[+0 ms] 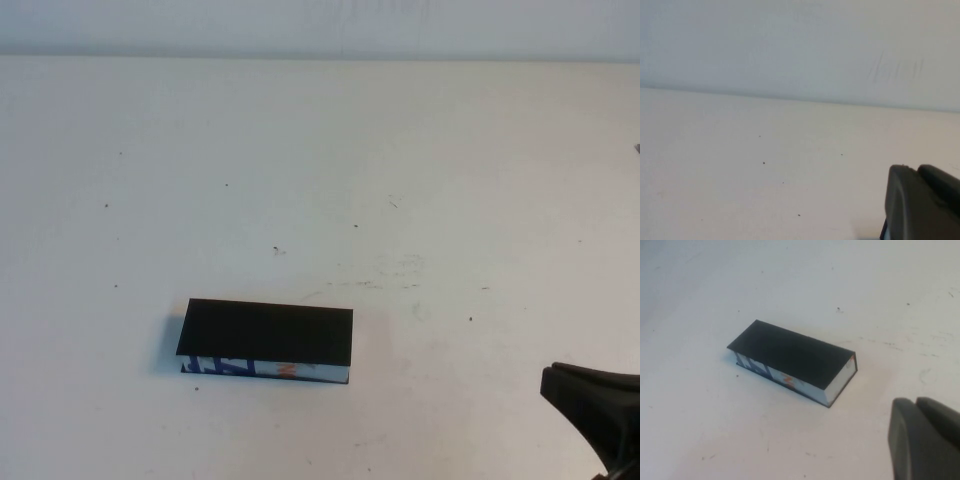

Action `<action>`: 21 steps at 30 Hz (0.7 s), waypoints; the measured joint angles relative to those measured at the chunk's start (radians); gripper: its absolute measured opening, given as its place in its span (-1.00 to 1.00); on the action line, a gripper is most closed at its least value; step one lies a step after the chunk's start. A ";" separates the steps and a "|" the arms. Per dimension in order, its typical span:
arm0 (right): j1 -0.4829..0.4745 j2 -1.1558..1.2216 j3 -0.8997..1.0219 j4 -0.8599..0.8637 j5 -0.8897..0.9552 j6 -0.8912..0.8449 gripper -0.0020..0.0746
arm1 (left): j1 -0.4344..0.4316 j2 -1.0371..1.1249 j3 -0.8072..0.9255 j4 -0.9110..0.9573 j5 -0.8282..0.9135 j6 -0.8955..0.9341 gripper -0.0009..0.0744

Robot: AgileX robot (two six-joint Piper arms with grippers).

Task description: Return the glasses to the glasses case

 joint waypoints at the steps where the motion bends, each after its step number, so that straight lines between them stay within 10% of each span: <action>1: 0.000 0.000 0.002 0.000 0.008 0.000 -0.98 | 0.000 0.000 0.000 -0.002 -0.003 0.000 -0.98; 14: -0.015 -0.005 0.016 -0.016 -0.013 0.000 -0.98 | 0.000 0.000 0.000 -0.008 -0.004 0.000 -0.98; 21: -0.354 -0.135 0.170 -0.036 -0.103 0.000 -0.98 | -0.002 0.000 0.000 -0.008 -0.010 0.000 -0.98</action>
